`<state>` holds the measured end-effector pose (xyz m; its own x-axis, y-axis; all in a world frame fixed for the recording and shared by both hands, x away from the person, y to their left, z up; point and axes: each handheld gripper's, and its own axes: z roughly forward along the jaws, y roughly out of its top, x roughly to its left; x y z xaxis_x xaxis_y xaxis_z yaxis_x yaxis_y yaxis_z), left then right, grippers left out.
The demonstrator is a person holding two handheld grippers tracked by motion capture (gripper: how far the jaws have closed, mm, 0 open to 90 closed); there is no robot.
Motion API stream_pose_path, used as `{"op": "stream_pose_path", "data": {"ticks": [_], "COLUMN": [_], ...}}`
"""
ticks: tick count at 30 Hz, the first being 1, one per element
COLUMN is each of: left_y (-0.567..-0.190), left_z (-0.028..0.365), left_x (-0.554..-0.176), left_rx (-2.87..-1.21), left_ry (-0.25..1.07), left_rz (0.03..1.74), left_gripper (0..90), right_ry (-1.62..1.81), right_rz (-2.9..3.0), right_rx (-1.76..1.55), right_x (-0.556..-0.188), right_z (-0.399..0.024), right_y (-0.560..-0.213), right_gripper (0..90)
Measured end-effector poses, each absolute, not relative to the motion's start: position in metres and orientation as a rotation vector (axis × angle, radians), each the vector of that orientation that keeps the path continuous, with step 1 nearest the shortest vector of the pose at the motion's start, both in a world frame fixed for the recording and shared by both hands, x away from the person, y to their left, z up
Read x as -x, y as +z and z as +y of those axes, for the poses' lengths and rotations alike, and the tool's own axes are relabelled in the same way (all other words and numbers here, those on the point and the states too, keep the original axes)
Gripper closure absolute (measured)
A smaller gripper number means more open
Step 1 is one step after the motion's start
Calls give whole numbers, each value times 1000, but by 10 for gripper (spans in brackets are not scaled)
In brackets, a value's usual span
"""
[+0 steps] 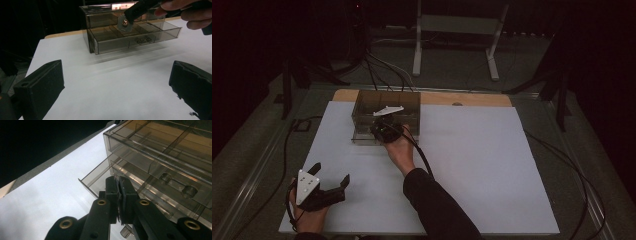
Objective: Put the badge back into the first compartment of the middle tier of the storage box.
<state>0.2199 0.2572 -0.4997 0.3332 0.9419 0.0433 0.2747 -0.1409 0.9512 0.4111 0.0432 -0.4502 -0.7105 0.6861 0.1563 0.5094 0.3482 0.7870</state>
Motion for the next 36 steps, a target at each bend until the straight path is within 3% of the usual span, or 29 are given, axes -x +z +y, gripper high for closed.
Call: {"op": "stream_pose_path", "data": {"ticks": [36], "left_y": [-500], "left_z": [258], "left_x": [-219], "left_rx": [-1627], "left_ry": [865], "left_rz": [1118], "left_gripper": [5], "right_ry": [1232], "right_rz": [2420], "right_rx": [-1094], "right_x": [-415], "right_z": [49], "right_y": [-464], "right_gripper": [867]}}
